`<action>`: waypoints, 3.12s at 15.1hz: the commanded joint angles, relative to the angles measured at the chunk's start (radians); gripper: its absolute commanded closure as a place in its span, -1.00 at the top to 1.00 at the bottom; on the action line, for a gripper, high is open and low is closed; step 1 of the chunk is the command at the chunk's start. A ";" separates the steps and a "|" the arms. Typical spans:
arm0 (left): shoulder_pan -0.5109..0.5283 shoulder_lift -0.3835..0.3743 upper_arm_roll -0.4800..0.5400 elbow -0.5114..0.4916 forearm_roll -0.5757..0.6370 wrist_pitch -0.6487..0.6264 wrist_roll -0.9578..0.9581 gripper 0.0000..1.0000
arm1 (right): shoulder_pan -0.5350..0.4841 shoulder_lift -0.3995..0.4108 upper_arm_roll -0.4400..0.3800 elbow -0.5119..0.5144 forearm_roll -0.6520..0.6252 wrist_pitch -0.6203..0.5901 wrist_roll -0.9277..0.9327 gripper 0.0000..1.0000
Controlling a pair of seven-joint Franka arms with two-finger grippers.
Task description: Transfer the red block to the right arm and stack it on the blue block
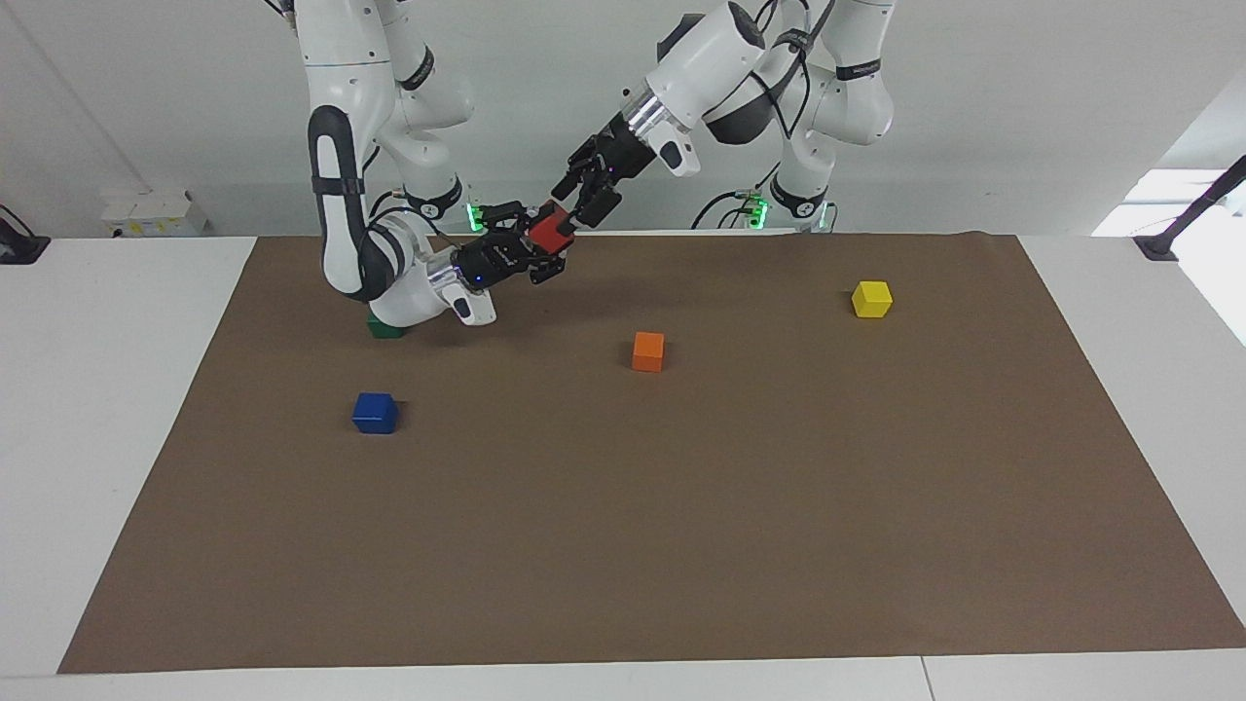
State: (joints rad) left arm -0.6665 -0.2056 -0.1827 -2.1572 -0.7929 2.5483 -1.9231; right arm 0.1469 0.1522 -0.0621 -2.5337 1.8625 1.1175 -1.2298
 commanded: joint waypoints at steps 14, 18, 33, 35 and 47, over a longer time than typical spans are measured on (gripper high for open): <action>0.533 -0.041 0.002 0.068 0.360 -0.460 0.675 1.00 | -0.133 -0.178 -0.004 0.200 -0.477 0.421 0.317 -1.00; 0.554 -0.009 0.002 0.158 0.543 -0.577 0.956 1.00 | -0.222 -0.180 -0.004 0.321 -0.805 0.450 0.375 -1.00; 0.726 0.071 0.003 0.372 0.790 -0.927 1.783 1.00 | -0.129 -0.105 0.005 0.432 -1.677 1.073 1.122 -1.00; 0.725 0.110 0.003 0.420 0.790 -0.948 1.783 1.00 | -0.125 -0.065 0.005 0.435 -1.737 1.125 1.193 -1.00; 0.737 0.235 -0.001 0.579 0.790 -1.036 1.780 1.00 | -0.124 0.035 0.005 0.428 -1.806 1.208 1.276 -1.00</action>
State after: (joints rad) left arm 0.0744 0.0287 -0.1789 -1.5916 -0.0261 1.5314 -0.1509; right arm 0.0275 0.1759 -0.0608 -2.1032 0.0839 2.3008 0.0141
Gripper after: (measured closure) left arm 0.000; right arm 0.423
